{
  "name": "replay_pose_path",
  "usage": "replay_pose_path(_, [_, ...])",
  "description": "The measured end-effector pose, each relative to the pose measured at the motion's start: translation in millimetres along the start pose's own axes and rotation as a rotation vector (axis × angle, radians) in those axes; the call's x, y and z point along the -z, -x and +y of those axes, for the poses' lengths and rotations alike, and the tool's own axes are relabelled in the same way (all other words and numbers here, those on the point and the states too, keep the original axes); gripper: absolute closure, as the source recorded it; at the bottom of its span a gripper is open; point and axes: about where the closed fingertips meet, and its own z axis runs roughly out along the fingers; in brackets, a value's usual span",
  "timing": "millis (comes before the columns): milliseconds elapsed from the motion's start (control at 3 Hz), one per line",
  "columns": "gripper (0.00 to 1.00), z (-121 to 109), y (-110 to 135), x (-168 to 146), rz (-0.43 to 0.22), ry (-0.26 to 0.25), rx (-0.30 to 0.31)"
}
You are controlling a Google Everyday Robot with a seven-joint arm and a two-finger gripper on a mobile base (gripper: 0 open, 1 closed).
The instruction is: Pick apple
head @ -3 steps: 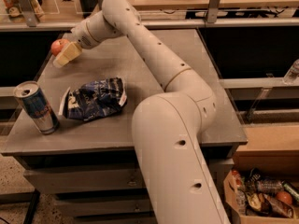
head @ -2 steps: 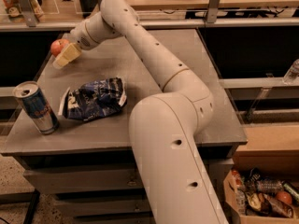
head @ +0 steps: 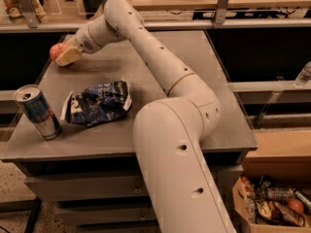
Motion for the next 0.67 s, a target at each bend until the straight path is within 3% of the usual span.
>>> replay_pose_path(333, [0.60, -1.0, -3.4, -1.5, -0.005, -0.004, -0.013])
replay_pose_path(667, [0.68, -1.3, -5.1, -0.9, -0.015, -0.004, -0.024])
